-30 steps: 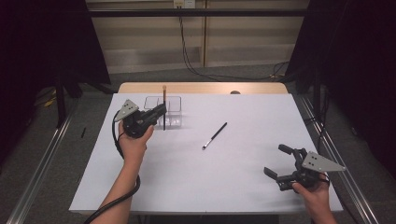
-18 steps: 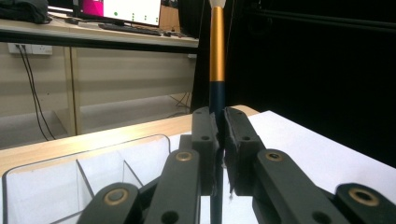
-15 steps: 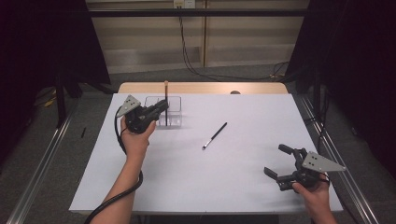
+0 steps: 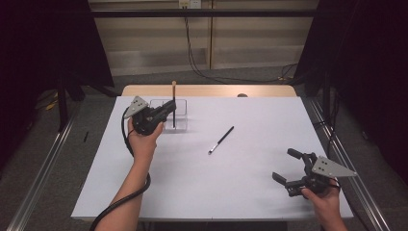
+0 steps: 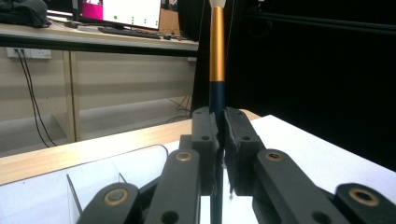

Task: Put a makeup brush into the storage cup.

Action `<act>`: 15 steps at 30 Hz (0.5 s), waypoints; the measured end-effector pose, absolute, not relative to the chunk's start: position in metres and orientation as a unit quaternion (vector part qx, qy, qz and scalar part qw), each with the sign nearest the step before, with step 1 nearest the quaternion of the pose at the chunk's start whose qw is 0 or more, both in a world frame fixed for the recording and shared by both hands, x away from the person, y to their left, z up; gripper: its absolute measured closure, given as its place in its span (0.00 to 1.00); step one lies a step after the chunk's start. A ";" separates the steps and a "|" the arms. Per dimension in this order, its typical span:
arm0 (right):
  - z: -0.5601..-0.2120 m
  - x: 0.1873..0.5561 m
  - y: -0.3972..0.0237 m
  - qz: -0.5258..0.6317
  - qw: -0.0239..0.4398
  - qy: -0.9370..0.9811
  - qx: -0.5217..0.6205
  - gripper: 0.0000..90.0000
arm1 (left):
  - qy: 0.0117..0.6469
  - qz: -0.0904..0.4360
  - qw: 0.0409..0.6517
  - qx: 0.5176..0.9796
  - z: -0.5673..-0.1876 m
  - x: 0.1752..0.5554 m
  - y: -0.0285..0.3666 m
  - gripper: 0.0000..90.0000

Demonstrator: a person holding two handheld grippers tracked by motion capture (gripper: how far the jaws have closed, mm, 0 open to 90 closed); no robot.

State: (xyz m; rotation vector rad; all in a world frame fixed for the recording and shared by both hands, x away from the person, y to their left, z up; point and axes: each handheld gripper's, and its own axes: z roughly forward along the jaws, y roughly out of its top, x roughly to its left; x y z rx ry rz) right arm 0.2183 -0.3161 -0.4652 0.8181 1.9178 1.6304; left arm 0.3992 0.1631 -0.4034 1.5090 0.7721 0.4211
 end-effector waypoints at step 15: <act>-0.465 0.218 -0.317 0.597 0.245 0.702 0.300 0.00 | 0.338 0.188 0.648 0.656 -0.402 0.407 0.158 0.93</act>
